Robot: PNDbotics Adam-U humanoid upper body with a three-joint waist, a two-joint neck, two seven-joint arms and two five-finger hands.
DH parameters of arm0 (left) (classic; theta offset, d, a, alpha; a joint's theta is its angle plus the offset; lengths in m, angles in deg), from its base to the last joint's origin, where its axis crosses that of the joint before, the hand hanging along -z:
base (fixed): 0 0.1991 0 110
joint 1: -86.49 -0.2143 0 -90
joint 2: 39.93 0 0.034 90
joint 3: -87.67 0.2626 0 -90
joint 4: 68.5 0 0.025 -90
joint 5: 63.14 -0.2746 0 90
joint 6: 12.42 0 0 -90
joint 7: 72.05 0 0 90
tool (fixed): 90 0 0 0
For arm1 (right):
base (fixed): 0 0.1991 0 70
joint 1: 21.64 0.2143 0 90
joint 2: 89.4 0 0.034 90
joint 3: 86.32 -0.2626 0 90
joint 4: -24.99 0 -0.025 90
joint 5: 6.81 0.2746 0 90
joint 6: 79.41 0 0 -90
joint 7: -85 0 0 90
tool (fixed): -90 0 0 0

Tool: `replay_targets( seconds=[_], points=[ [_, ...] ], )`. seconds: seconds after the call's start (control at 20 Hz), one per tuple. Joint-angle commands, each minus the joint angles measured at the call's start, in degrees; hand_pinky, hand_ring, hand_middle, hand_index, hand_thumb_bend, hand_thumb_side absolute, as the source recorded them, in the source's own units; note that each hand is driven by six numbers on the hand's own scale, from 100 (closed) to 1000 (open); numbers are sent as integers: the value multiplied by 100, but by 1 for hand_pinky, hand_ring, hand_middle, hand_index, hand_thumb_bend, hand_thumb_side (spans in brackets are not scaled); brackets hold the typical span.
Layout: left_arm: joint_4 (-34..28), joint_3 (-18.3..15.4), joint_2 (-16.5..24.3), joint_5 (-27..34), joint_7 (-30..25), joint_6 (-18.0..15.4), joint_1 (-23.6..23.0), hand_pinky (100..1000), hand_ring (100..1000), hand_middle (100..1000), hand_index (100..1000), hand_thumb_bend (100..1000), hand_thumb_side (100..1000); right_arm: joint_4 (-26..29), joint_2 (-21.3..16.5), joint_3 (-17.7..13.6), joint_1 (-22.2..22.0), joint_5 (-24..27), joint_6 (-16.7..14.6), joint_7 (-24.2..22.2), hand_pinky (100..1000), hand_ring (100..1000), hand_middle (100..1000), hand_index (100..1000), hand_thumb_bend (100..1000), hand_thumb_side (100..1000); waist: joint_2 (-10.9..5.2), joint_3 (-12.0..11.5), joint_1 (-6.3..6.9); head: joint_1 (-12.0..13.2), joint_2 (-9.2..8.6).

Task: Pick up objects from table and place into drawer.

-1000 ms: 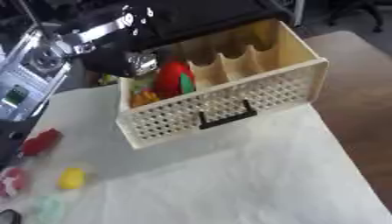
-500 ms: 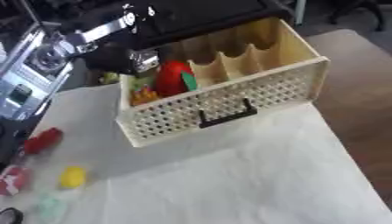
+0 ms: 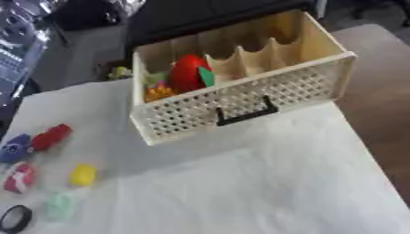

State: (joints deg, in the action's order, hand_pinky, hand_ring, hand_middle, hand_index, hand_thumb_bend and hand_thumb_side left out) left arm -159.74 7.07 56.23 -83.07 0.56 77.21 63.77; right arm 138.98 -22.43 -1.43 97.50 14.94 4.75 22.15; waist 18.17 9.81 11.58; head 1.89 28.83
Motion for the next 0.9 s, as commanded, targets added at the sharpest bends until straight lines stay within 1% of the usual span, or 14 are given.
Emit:
replay_targets(
  seconds=[0.05, 0.2, 0.35, 0.5, 0.65, 0.75, 0.9],
  points=[
    [-532, -407, 281, 303, 304, 148, -38, 416, 652, 718, 884, 100, 765, 61, -148, -76, 39, -38, -22, 28, 508, 319, 303, 475, 100, 867, -154, -28, -133, -21, 87],
    [-959, -563, 381, 566, 566, 338, -233, 403, 632, 697, 867, 100, 764, 61, -178, -67, 45, -59, -40, 23, 511, 321, 305, 478, 100, 871, -179, -61, -190, -40, 106],
    [-1371, -704, 462, 819, 820, 539, -470, 404, 630, 696, 871, 100, 775, 61, -219, -54, 42, -80, -63, 1, 514, 323, 306, 483, 100, 874, -209, -95, -253, -54, 135],
    [-1784, -815, 541, 1073, 1074, 719, -748, 402, 622, 685, 868, 100, 766, 61, -260, -38, 25, -111, -81, -38, 525, 327, 311, 495, 100, 885, -241, -137, -322, -68, 197],
    [-2198, -972, 600, 1336, 1337, 889, -1108, 399, 613, 673, 850, 100, 789, 61, -331, 2, 29, -206, -72, -160, 541, 333, 319, 512, 100, 902, -281, -206, -404, -61, 279],
    [-2302, -1059, 641, 1506, 1507, 883, -1344, 396, 606, 665, 848, 100, 802, 61, -415, 48, 37, -309, -54, -275, 564, 341, 330, 533, 100, 916, -304, -243, -457, -64, 323],
    [-2331, -1198, 696, 1753, 1754, 700, -1717, 397, 602, 663, 864, 100, 811, 61, -626, 175, 35, -533, 2, -505, 588, 358, 346, 567, 100, 934, -331, -293, -544, -69, 374]
  ],
)
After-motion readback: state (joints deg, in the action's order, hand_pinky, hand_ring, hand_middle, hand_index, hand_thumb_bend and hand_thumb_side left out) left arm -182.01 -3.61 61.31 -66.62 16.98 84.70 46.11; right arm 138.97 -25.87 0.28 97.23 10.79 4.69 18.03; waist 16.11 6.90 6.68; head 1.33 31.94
